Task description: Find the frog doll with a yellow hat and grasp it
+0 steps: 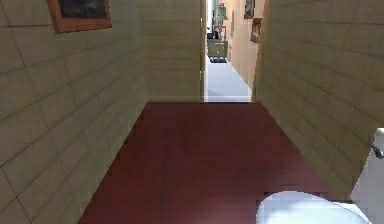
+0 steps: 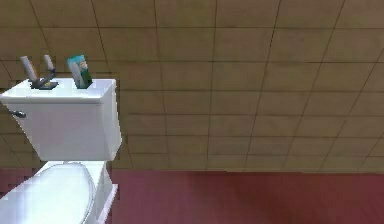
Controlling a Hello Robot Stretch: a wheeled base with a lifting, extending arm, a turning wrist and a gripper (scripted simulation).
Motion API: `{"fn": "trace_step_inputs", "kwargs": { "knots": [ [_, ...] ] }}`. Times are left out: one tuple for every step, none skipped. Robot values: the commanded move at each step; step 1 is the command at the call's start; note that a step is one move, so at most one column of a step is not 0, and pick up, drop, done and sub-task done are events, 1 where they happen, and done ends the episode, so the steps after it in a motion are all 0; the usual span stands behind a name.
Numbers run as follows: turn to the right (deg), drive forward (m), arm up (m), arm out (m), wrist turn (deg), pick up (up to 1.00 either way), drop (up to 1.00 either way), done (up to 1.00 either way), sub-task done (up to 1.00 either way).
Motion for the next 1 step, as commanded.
{"fn": "trace_step_inputs", "kwargs": {
  "knots": [
    [0.0, 1.00, 0.00, 0.00, 0.0, 0.00, 0.00, 0.00, 0.00]
  ]
}}
